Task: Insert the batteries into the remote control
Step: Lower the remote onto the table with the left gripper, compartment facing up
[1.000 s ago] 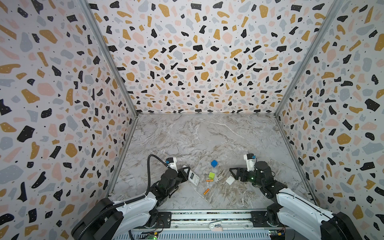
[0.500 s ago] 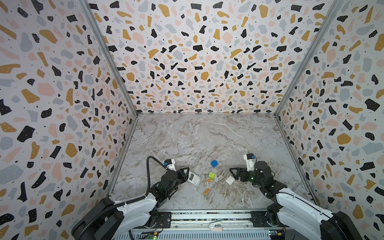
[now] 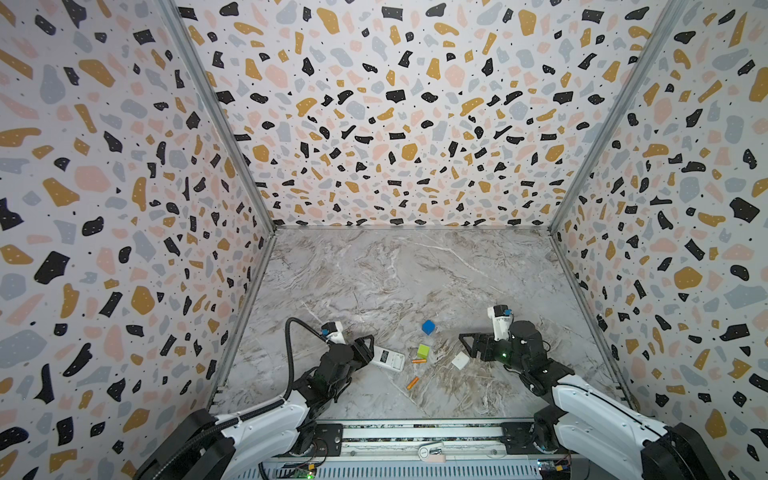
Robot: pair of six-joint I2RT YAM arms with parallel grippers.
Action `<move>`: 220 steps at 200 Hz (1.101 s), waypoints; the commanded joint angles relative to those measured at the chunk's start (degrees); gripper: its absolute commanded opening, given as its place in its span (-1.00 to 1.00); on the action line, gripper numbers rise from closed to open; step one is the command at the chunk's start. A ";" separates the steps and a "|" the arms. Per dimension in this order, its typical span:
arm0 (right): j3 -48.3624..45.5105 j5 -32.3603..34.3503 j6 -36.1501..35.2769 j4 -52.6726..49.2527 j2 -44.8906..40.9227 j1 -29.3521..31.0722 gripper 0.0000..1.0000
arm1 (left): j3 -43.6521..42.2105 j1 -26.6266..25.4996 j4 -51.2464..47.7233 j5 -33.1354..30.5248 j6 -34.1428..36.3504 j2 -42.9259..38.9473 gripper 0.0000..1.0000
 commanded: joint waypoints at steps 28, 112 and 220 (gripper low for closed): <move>2.10 0.59 -0.95 -1.08 -1.28 0.28 0.76 | 0.09 -0.22 -6.93 -4.92 0.32 -4.25 0.53; 2.24 1.66 -2.21 -3.76 -2.70 0.37 0.76 | 7.42 -0.22 -15.31 -4.67 8.32 0.82 0.53; 3.57 2.45 -3.94 -4.23 -0.05 1.97 0.80 | 8.62 -0.22 -15.60 3.12 13.53 5.62 0.53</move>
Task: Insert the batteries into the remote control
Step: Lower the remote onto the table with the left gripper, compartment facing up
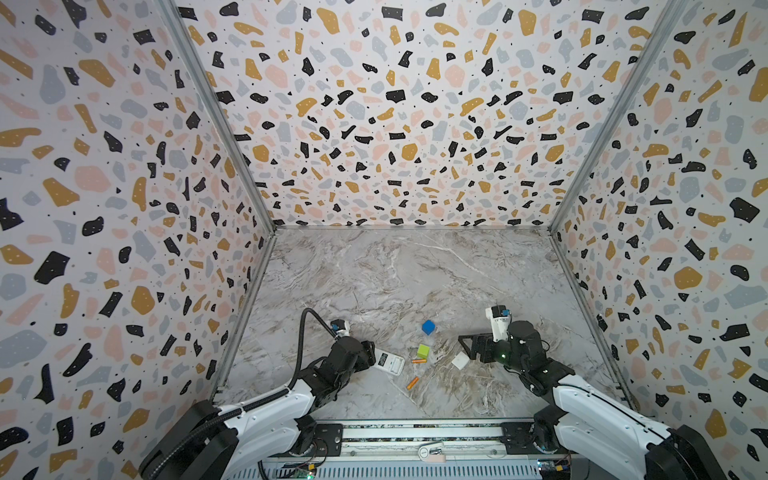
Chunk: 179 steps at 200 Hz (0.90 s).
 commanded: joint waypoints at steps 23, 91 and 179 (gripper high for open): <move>2.53 0.79 -1.43 -1.13 1.03 0.71 0.80 | 1.34 -0.22 1.33 4.70 2.30 1.73 0.53; 2.64 0.43 -1.78 -0.54 2.11 1.05 0.80 | 0.86 -1.39 0.27 7.50 2.84 1.65 0.46; 3.18 0.15 -2.38 -0.14 3.22 1.15 0.80 | -0.33 -5.09 -5.53 7.46 -0.13 -2.95 0.43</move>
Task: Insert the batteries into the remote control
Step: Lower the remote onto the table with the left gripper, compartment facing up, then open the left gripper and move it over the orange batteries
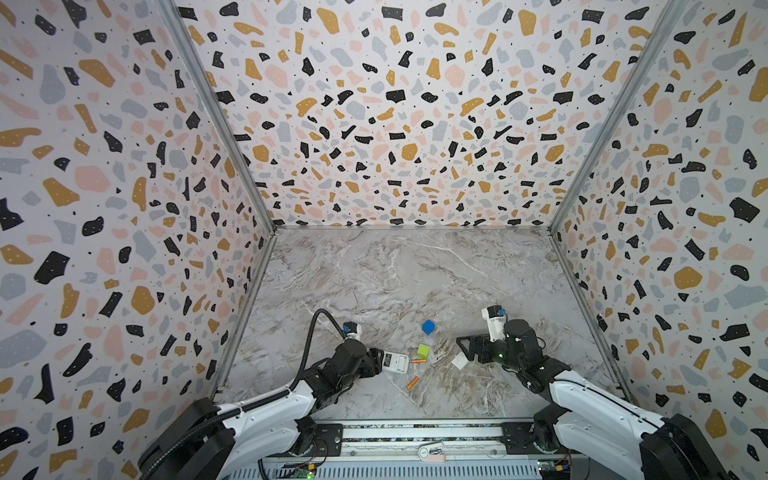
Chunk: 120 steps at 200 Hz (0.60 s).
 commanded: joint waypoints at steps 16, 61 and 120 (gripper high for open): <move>2.53 -0.11 -1.11 0.14 0.36 0.24 0.80 | -1.05 -1.20 -4.28 1.14 -1.83 -2.99 0.42; 3.73 -0.72 -1.72 -0.37 1.42 0.29 0.80 | 4.33 -1.31 -16.38 -2.75 1.90 -6.08 0.53; 5.03 -0.35 -2.82 -1.14 1.63 0.29 0.80 | 13.74 -1.92 -26.13 -1.38 8.09 -5.86 0.44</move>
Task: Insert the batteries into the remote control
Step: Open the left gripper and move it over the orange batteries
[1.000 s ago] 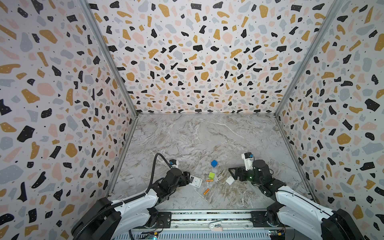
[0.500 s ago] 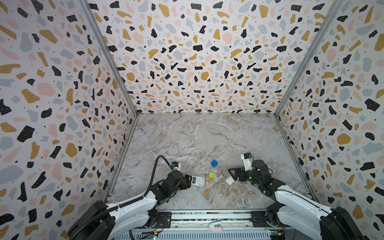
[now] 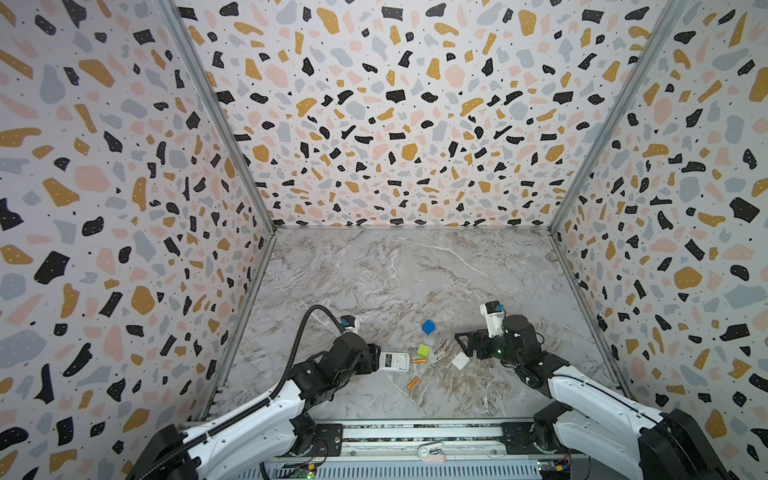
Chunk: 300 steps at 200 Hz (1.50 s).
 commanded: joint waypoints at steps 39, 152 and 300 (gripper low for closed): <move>3.44 0.72 -2.59 -2.08 -0.09 0.25 0.82 | 10.86 -4.57 -7.67 3.69 8.62 8.69 0.40; 5.80 5.51 -9.32 -8.09 -3.47 -0.60 0.92 | 27.78 -18.51 -19.10 7.01 12.84 26.01 0.09; -0.62 -1.73 -8.83 -4.88 -11.81 -10.06 0.97 | 34.36 -20.77 -19.46 7.81 11.69 40.97 -0.30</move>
